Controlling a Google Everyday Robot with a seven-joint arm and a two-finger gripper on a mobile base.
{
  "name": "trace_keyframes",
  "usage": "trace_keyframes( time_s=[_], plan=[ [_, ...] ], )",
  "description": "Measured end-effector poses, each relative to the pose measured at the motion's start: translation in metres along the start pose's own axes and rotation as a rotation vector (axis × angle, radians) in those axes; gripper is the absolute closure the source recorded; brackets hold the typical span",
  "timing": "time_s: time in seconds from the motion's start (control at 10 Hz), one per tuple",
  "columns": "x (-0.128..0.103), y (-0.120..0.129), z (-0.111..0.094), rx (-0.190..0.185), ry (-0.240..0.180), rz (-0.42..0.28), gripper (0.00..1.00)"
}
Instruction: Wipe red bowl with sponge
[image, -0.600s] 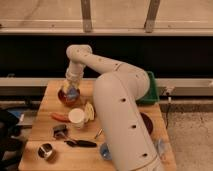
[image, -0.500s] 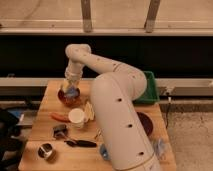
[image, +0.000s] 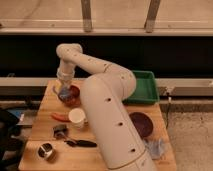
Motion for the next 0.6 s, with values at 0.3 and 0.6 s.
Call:
trace_keyframes(
  time_s=[0.3, 0.6],
  plan=[
    [0.03, 0.017, -0.001, 0.017, 0.032, 0.011, 1.0],
    [0.035, -0.007, -0.016, 0.041, 0.013, 0.048, 1.0]
  ],
)
